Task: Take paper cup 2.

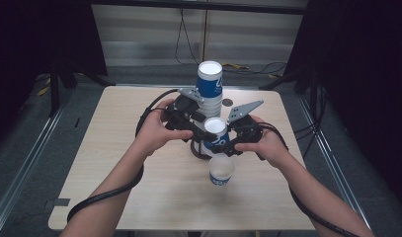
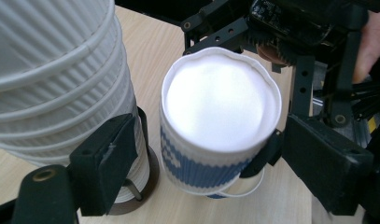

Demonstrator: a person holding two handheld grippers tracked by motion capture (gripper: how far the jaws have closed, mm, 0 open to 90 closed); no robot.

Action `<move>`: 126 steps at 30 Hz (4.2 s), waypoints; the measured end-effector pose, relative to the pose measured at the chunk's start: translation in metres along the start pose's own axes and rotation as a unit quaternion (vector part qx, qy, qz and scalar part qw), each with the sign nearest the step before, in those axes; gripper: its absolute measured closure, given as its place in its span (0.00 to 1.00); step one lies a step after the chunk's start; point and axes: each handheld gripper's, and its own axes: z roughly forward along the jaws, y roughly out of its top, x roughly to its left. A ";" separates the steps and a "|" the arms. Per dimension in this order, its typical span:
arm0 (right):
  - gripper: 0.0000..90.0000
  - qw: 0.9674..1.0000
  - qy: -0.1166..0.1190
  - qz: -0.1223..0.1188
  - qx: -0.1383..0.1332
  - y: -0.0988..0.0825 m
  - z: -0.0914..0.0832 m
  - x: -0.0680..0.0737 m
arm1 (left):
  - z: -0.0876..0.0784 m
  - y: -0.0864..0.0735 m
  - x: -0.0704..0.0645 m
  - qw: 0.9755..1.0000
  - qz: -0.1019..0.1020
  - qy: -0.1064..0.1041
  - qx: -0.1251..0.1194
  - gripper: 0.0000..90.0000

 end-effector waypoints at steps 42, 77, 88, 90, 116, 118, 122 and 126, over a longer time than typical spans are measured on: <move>0.26 1.000 0.003 -0.031 0.000 0.006 0.011 0.007 | -0.001 -0.008 0.005 1.000 -0.013 -0.016 0.000 0.24; 0.14 0.999 0.002 -0.022 -0.025 -0.005 0.017 0.010 | -0.012 -0.015 0.006 0.999 -0.037 -0.025 -0.010 0.32; 0.14 0.999 -0.002 -0.007 -0.034 -0.012 0.015 0.008 | -0.018 -0.015 0.009 0.999 -0.038 -0.021 -0.010 0.32; 0.14 0.999 -0.001 -0.007 -0.035 -0.013 0.016 0.008 | -0.018 -0.015 0.009 0.999 -0.037 -0.022 -0.009 0.32; 0.30 1.000 -0.002 -0.019 -0.024 -0.016 0.016 0.007 | -0.019 -0.017 0.008 0.999 -0.028 -0.019 -0.018 0.31; 0.73 0.999 0.018 -0.004 -0.042 -0.017 0.012 0.004 | -0.019 -0.018 0.009 1.000 -0.026 -0.008 -0.012 0.30; 0.64 0.999 0.015 -0.017 -0.033 -0.017 0.012 0.005 | -0.016 -0.021 0.008 1.000 -0.020 -0.022 -0.006 0.31; 0.45 0.999 0.018 -0.010 -0.031 -0.017 0.013 0.006 | -0.014 -0.020 0.008 0.999 -0.029 -0.019 -0.008 0.31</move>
